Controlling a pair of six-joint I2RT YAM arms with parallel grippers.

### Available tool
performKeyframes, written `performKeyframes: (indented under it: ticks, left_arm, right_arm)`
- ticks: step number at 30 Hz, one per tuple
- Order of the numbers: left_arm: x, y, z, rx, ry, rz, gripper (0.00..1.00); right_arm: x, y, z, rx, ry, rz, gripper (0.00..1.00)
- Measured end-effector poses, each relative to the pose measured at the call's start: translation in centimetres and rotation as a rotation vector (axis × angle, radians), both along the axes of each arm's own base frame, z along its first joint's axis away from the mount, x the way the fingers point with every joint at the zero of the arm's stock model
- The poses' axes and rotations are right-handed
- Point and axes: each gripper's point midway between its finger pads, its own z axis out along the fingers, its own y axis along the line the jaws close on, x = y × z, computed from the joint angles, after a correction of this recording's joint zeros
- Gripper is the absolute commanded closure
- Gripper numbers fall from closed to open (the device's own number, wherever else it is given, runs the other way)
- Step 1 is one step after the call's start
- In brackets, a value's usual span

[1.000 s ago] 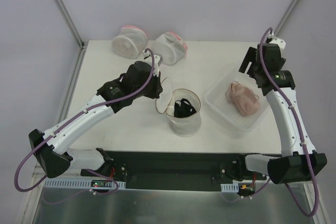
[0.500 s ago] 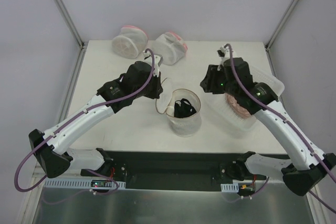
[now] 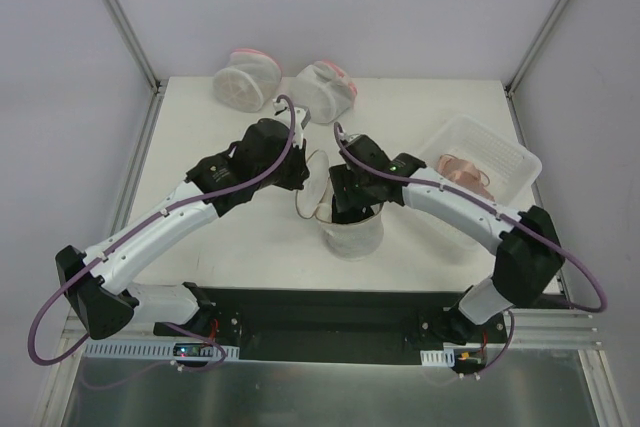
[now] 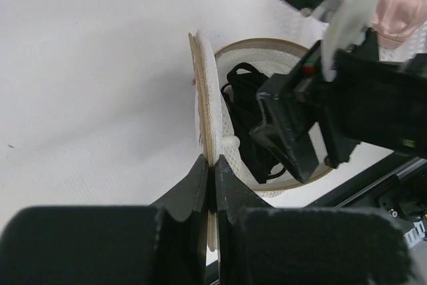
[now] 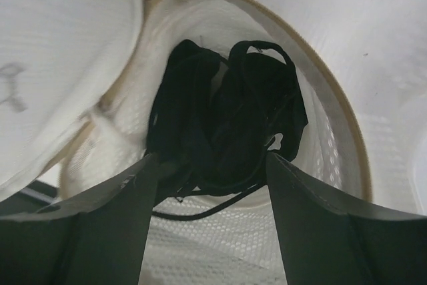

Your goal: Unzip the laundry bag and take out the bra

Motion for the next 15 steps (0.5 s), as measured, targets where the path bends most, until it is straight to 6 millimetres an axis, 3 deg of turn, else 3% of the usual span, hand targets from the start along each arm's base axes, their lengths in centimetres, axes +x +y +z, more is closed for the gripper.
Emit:
performKeyframes:
  ticks: [4, 10, 13, 15]
  left_arm:
    - [-0.1, 0.2, -0.3, 0.007, 0.003, 0.004, 1.00]
    - [-0.4, 0.6, -0.1, 0.001, -0.006, 0.007, 1.00]
    - [-0.5, 0.7, 0.2, -0.005, -0.013, 0.007, 1.00]
    - [-0.5, 0.7, 0.3, -0.007, -0.014, 0.008, 1.00]
  right_arm:
    - [0.2, -0.1, -3.1, -0.074, 0.053, -0.010, 0.23]
    - [-0.1, 0.0, -6.1, -0.144, 0.100, -0.004, 0.24]
    - [-0.2, 0.2, -8.1, -0.176, 0.133, 0.005, 0.30]
    - [-0.4, 0.4, -9.1, -0.189, 0.152, 0.010, 0.47]
